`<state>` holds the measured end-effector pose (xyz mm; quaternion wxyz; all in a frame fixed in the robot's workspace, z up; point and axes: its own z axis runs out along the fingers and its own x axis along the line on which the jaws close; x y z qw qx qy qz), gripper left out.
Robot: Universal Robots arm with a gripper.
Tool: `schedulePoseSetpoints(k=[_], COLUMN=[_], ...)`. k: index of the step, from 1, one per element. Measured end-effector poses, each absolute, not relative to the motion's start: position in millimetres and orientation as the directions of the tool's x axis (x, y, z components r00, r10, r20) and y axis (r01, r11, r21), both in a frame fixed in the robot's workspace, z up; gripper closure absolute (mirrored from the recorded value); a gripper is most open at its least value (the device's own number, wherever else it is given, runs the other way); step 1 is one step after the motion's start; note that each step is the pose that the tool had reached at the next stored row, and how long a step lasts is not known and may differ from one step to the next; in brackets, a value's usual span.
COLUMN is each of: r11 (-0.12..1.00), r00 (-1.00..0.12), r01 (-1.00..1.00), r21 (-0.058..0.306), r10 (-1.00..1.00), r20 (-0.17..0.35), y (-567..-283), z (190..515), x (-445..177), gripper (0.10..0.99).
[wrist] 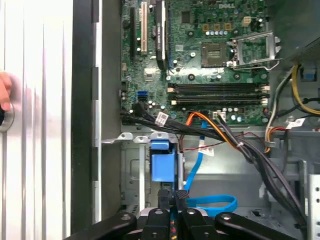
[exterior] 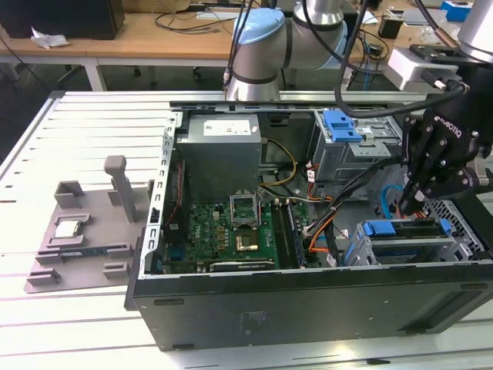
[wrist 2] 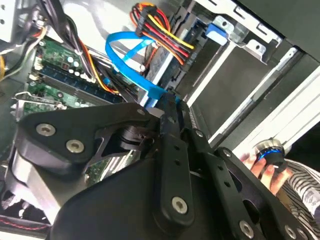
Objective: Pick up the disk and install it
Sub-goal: 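Insert the second disk wire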
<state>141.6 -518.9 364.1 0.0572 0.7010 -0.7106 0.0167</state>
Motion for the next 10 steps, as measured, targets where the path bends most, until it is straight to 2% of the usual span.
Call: schedulePoseSetpoints(k=[4,10], r11=[-0.030,-0.034], r00=[0.036,0.040], r01=[-0.998,-0.998], r21=[0.058,0.058], r10=[-0.994,-0.993], r20=[0.107,0.107], y=[-518.9,-518.9], z=[357.4,349.9], x=[145.3,149.0], gripper=[0.929,0.929])
